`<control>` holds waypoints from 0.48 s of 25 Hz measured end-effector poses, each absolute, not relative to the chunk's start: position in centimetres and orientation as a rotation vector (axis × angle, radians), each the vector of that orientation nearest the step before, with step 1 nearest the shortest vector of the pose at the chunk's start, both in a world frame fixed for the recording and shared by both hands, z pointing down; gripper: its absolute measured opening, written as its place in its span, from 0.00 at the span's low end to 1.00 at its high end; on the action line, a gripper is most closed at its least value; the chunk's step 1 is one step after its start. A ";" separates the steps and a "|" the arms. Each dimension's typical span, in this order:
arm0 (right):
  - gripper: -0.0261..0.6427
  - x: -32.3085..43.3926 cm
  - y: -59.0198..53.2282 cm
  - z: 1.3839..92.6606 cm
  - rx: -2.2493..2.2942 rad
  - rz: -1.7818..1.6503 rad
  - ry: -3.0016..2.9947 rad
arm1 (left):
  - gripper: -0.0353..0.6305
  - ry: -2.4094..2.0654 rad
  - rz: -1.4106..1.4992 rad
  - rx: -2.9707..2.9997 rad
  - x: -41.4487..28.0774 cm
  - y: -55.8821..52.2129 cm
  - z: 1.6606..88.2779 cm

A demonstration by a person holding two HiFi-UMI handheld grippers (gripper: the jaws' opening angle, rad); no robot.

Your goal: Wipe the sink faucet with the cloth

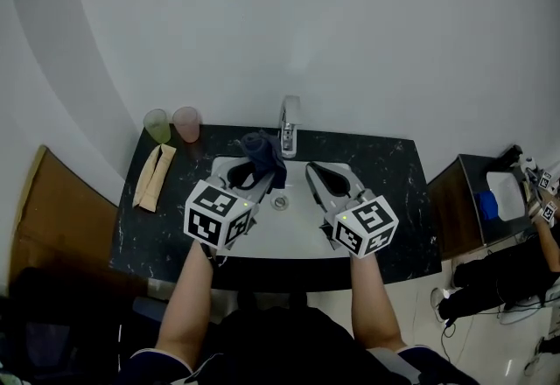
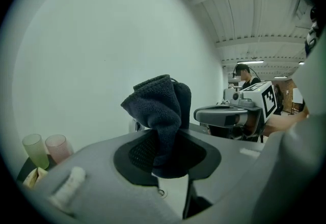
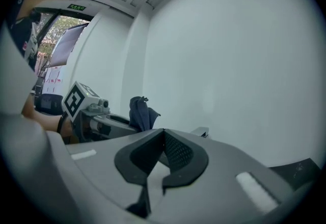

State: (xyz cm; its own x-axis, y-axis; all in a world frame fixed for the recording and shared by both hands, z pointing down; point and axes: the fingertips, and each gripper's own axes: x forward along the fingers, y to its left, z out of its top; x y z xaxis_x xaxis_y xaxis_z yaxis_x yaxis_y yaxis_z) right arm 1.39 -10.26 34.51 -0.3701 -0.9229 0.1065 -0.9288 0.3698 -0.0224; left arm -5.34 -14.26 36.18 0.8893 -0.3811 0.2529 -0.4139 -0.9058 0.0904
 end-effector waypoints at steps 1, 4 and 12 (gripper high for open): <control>0.05 1.6 -10.3 34.4 1.716 0.122 -2.545 | 0.20 -0.639 0.347 2.911 -5.4 -14.2 36.0; 0.05 2.0 -10.6 34.2 1.702 0.126 -2.568 | 0.20 -0.690 0.360 2.901 -5.3 -14.1 36.0; 0.05 1.9 -11.1 33.4 1.664 0.095 -2.620 | 0.20 -0.740 0.395 2.885 -5.0 -14.0 36.5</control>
